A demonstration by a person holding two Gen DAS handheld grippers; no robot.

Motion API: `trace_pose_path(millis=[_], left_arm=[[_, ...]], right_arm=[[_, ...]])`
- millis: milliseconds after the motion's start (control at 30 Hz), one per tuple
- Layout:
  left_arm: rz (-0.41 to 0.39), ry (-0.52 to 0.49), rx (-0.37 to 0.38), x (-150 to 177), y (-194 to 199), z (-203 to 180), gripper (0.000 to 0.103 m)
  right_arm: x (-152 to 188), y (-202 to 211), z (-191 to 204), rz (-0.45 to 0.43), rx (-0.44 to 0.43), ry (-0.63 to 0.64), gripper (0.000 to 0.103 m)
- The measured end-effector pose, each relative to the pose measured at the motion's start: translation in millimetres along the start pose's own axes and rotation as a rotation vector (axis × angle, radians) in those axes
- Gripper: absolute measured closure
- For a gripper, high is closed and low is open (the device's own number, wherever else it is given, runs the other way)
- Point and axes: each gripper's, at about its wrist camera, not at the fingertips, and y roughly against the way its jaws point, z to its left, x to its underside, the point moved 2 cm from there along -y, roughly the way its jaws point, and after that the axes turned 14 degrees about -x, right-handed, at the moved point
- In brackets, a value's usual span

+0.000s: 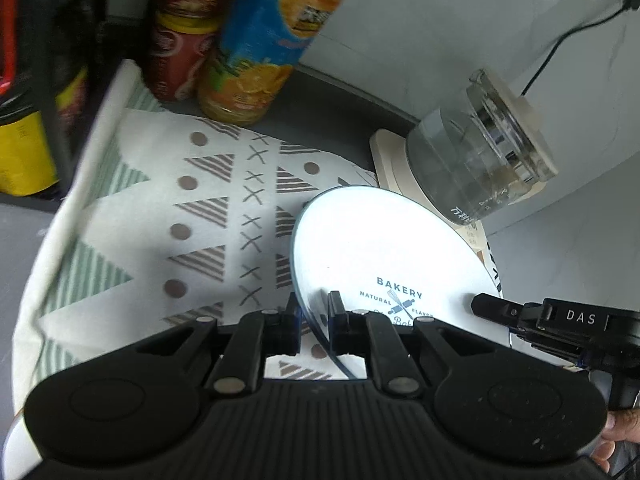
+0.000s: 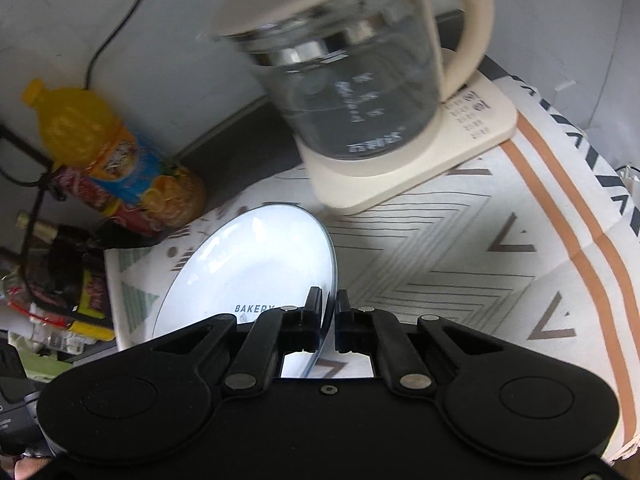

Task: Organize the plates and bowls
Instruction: 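Lift the 'BAKERY' plate with both tools and carry it toward the plate stack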

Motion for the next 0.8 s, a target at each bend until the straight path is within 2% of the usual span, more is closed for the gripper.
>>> trace_pose_path(millis=[300, 800], left_arm=[[-0.039, 0.030, -0.025, 23.9, 34.3, 24.8, 0.093], [-0.088, 0.090, -0.103, 76.4, 94.9, 80.8, 0.093]], right_arm=[[22.9, 14.1, 31.3, 0.001, -0.029, 0.057, 0.097], [84.8, 29.0, 70.6, 0.020, -0.104, 0.103, 0.097]])
